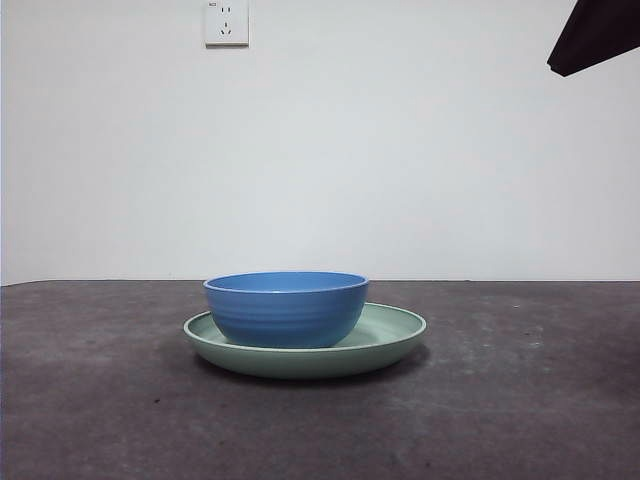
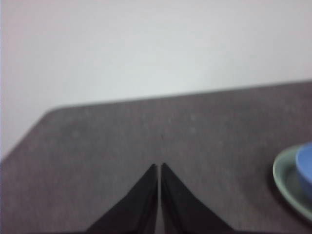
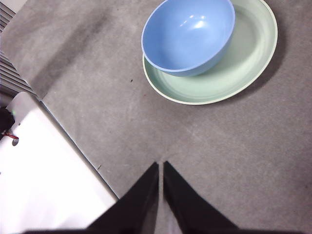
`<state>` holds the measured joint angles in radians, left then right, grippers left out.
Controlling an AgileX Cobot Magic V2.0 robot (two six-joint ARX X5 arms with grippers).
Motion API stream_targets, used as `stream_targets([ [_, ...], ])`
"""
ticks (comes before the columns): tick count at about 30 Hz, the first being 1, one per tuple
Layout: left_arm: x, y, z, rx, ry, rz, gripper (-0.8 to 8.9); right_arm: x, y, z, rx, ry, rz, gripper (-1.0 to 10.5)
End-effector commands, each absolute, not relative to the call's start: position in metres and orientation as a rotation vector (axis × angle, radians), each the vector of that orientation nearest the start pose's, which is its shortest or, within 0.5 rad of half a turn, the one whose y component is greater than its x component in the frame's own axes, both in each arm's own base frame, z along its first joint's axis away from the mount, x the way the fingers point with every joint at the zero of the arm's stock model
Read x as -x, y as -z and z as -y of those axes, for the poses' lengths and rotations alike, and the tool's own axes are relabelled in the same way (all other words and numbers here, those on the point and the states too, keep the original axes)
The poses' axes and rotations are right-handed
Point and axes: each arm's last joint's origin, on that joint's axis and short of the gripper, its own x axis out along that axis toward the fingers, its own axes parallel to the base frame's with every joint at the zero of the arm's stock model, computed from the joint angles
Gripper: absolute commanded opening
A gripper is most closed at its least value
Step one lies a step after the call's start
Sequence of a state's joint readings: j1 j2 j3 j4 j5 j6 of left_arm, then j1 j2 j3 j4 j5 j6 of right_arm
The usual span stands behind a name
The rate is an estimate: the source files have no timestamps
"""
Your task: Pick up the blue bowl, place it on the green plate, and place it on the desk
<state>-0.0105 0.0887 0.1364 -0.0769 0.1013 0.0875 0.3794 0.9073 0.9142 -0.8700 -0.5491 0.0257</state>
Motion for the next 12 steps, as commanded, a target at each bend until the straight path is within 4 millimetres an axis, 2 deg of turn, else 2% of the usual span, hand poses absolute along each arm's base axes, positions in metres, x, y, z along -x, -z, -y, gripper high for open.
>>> stream_targets([
  [1,-0.095,-0.187,0.004,-0.084,0.107,-0.032,0.1,-0.147,-0.308,-0.076,-0.085,-0.871,-0.876,0.1],
  [12,-0.095,-0.163,0.004,-0.081,0.106,-0.095,0.1,-0.147,-0.308,-0.076,-0.085,-0.871,-0.876,0.1],
])
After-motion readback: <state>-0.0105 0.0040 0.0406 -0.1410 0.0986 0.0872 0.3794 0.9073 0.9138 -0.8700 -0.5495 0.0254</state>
